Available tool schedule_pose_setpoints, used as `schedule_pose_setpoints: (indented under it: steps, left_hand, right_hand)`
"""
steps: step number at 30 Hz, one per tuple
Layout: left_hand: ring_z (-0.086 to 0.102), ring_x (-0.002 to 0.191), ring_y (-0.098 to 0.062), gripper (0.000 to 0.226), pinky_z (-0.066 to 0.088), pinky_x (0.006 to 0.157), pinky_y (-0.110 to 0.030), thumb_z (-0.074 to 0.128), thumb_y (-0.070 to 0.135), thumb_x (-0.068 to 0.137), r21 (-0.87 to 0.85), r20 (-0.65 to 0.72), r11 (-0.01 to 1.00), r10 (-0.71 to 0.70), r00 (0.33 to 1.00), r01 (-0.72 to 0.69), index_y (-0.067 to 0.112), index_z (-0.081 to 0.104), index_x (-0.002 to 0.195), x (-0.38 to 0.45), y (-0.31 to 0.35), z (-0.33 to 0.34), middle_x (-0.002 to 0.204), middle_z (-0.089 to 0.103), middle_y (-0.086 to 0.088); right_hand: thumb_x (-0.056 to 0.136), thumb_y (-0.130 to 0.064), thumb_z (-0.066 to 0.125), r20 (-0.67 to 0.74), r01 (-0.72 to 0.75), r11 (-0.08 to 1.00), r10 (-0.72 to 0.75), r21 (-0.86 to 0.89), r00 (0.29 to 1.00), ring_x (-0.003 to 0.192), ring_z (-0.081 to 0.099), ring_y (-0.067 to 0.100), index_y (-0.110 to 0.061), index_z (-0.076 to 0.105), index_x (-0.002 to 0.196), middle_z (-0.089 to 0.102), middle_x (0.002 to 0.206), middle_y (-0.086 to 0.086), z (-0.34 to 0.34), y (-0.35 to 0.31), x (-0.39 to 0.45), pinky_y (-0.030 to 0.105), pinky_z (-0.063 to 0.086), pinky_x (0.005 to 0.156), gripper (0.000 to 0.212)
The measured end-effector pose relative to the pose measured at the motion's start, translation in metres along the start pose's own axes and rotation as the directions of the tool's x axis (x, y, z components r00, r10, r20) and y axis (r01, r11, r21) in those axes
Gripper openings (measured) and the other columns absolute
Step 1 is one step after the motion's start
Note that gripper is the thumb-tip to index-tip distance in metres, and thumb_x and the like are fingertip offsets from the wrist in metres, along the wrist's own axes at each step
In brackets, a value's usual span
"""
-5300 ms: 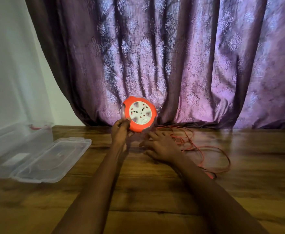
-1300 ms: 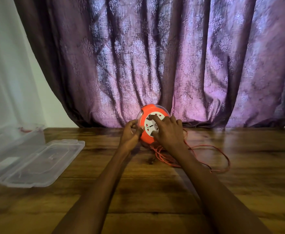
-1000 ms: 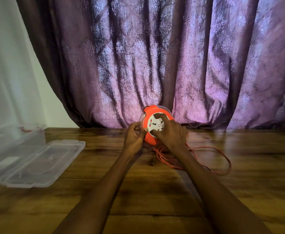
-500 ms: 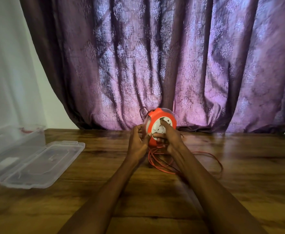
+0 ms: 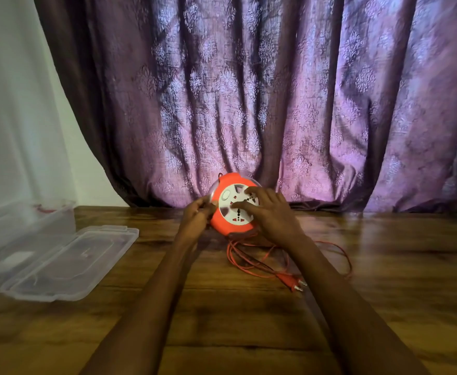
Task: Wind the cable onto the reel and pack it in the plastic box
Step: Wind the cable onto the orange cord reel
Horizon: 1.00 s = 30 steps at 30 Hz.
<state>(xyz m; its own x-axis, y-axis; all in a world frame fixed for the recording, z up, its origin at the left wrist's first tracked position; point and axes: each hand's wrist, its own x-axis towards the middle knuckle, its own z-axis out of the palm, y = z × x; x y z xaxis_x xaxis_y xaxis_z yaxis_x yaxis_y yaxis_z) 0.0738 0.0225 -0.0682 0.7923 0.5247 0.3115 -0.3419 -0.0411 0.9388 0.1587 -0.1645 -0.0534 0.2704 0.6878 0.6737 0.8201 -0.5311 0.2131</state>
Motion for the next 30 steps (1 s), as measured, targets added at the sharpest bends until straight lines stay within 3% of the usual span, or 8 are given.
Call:
schedule_pose_setpoints:
  steps: [3,9,13,19,23,27,28,30]
  left_hand:
    - [0.065,0.080,-0.024,0.027,0.054,0.064,-0.029,0.058,0.011,0.097,0.103,0.053,0.994,0.017,0.998,-0.022,0.000,0.062,0.121,-0.001,0.003,-0.002,0.100,0.071,-0.019]
    - [0.059,0.076,-0.025,0.024,0.051,0.062,-0.029,0.058,0.011,0.098,0.133,0.108,0.991,0.009,0.994,-0.023,0.001,0.060,0.119,-0.003,0.001,0.001,0.094,0.064,-0.017]
    - [0.061,0.061,-0.012,0.017,0.051,0.047,-0.020,0.058,0.006,0.097,0.183,0.108,0.983,0.015,0.994,-0.035,0.004,0.060,0.114,-0.003,0.000,0.004,0.086,0.064,-0.011]
    - [0.059,0.078,-0.017,0.030,0.052,0.065,-0.028,0.060,-0.003,0.093,0.181,0.025,0.978,0.101,0.995,-0.104,-0.004,0.051,0.122,-0.008,-0.008,0.027,0.092,0.059,-0.008]
    - [0.065,0.073,-0.015,0.028,0.054,0.059,-0.029,0.067,0.005,0.090,0.073,-0.044,0.987,0.149,0.988,-0.145,0.015,0.052,0.112,-0.021,-0.014,0.047,0.091,0.064,-0.010]
    - [0.062,0.101,-0.043,0.039,0.054,0.088,-0.058,0.070,0.026,0.081,0.099,-0.063,0.972,0.220,0.973,-0.213,0.022,0.050,0.115,-0.030,-0.020,0.059,0.112,0.063,-0.023]
    - [0.062,0.102,-0.040,0.041,0.052,0.090,-0.058,0.069,0.027,0.080,0.129,-0.058,0.965,0.239,0.969,-0.230,0.022,0.050,0.116,-0.032,-0.020,0.061,0.113,0.063,-0.021]
    - [0.063,0.103,-0.031,0.044,0.052,0.090,-0.056,0.067,0.029,0.080,0.187,-0.044,0.950,0.263,0.964,-0.251,0.020,0.049,0.119,-0.033,-0.022,0.062,0.115,0.062,-0.015]
  right_hand:
    - [0.072,-0.086,0.047,0.113,0.002,0.995,0.010,-0.101,0.994,0.124,0.045,0.023,-0.050,0.046,0.135,0.047,0.141,-0.001,0.002,-0.005,0.003,0.042,0.040,0.087,0.073]
    - [0.079,-0.060,0.042,0.092,0.072,0.991,-0.062,-0.112,0.994,0.121,0.050,0.035,-0.046,0.056,0.126,0.051,0.141,0.010,-0.001,-0.007,0.000,0.045,0.042,0.088,0.051]
    - [0.073,-0.054,0.073,0.089,0.131,0.968,-0.114,-0.213,0.989,0.113,0.058,0.037,-0.047,0.062,0.123,0.060,0.130,0.014,0.006,-0.005,-0.002,0.046,0.047,0.085,0.052]
    - [0.077,-0.054,0.069,0.035,-0.079,0.959,0.092,-0.272,0.995,0.105,0.055,0.034,-0.048,0.049,0.136,0.064,0.121,0.008,0.011,0.002,-0.007,0.044,0.035,0.085,0.063]
    - [0.077,-0.062,0.062,-0.066,-0.427,0.904,0.427,0.022,0.902,0.099,0.060,0.035,-0.047,0.047,0.136,0.073,0.101,0.005,0.001,0.000,0.000,0.045,0.041,0.084,0.062]
    - [0.070,-0.067,0.065,0.168,-0.711,0.512,0.742,0.483,0.649,0.113,0.062,0.030,-0.043,0.050,0.132,0.069,0.122,0.002,-0.010,-0.009,0.011,0.043,0.048,0.097,0.068]
    - [0.073,-0.060,0.069,0.252,-0.713,0.321,0.780,0.623,0.572,0.107,0.066,0.028,-0.032,0.057,0.130,0.069,0.121,0.005,-0.012,-0.012,0.014,0.042,0.051,0.094,0.064]
    - [0.081,-0.045,0.072,0.493,-0.578,-0.194,0.761,0.793,0.422,0.066,0.071,0.022,-0.008,0.066,0.116,0.074,0.095,0.016,-0.015,-0.016,0.019,0.031,0.056,0.063,0.051]
